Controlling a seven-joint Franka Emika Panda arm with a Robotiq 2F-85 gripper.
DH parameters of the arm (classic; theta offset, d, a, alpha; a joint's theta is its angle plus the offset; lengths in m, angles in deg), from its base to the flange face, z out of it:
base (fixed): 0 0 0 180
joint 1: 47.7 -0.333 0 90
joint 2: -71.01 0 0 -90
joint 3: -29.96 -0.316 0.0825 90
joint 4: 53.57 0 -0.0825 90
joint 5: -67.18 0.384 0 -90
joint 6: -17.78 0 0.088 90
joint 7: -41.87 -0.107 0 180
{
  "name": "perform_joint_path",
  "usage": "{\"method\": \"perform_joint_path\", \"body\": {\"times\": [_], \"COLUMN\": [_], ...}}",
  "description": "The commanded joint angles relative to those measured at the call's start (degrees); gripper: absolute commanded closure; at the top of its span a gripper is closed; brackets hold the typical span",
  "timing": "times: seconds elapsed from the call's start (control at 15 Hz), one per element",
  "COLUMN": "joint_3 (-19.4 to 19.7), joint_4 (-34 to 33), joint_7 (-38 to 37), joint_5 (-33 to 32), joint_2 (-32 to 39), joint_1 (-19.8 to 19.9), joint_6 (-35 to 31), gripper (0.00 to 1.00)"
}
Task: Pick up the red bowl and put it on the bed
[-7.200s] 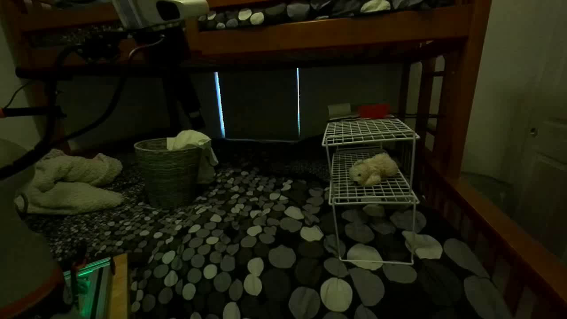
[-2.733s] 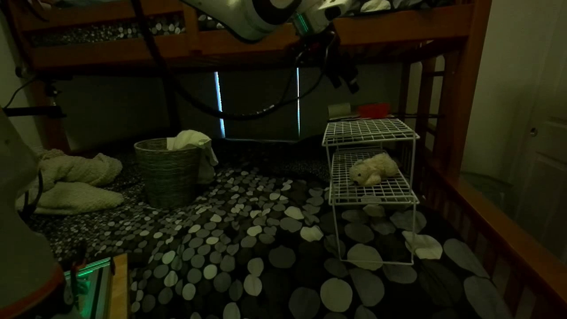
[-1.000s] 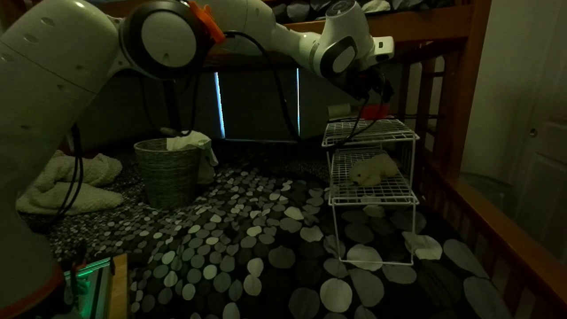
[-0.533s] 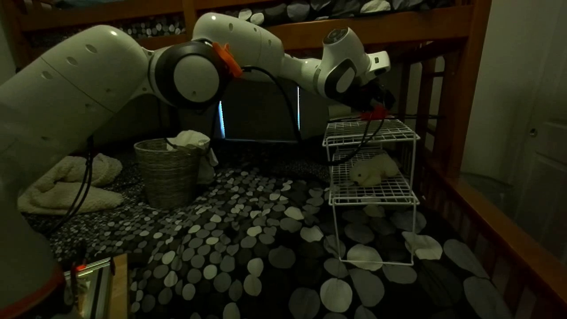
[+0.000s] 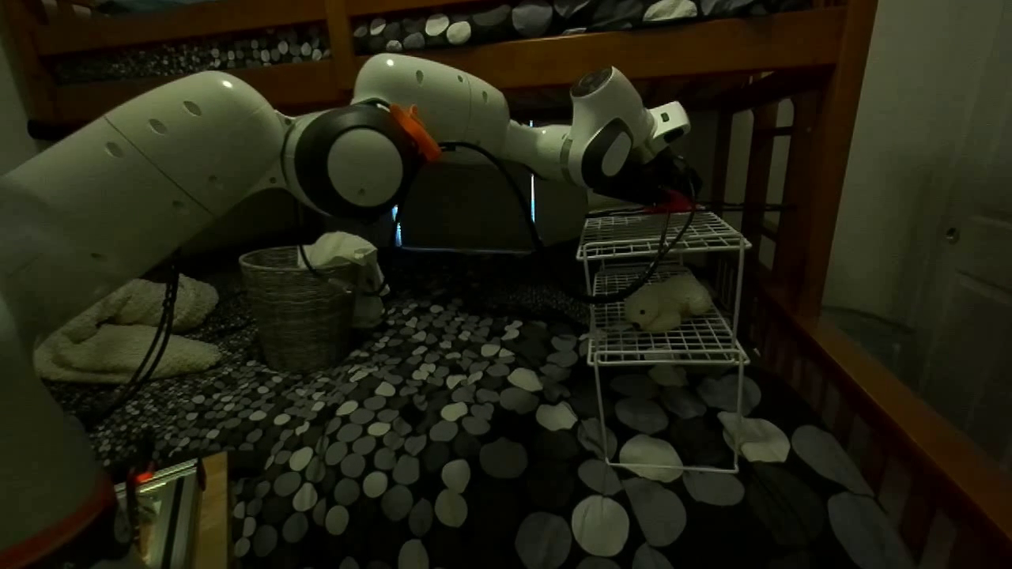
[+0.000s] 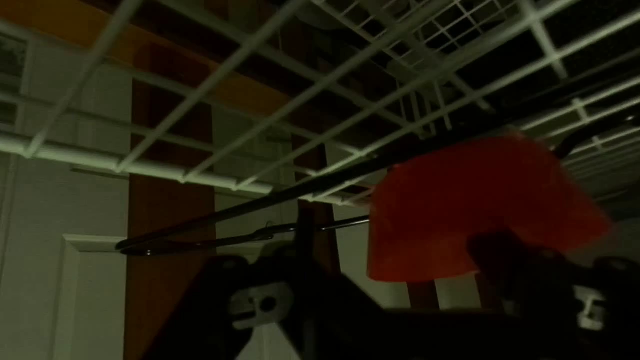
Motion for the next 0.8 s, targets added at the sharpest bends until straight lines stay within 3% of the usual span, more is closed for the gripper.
{"method": "perform_joint_path", "body": {"times": [0.0,0.4,0.73], "joint_3": [2.5,4.5,2.3], "joint_4": [-3.1,-3.9,-2.4], "joint_7": [-0.3,-1.1,-0.3], "joint_5": [-2.2,-1.8,0.4], "joint_2": [2.2,2.0,-0.7], "joint_1": [-1.1,-1.5,0.3], "joint_6": [1.4,1.7,2.8], "gripper": [0.54,0.99,0.99]}}
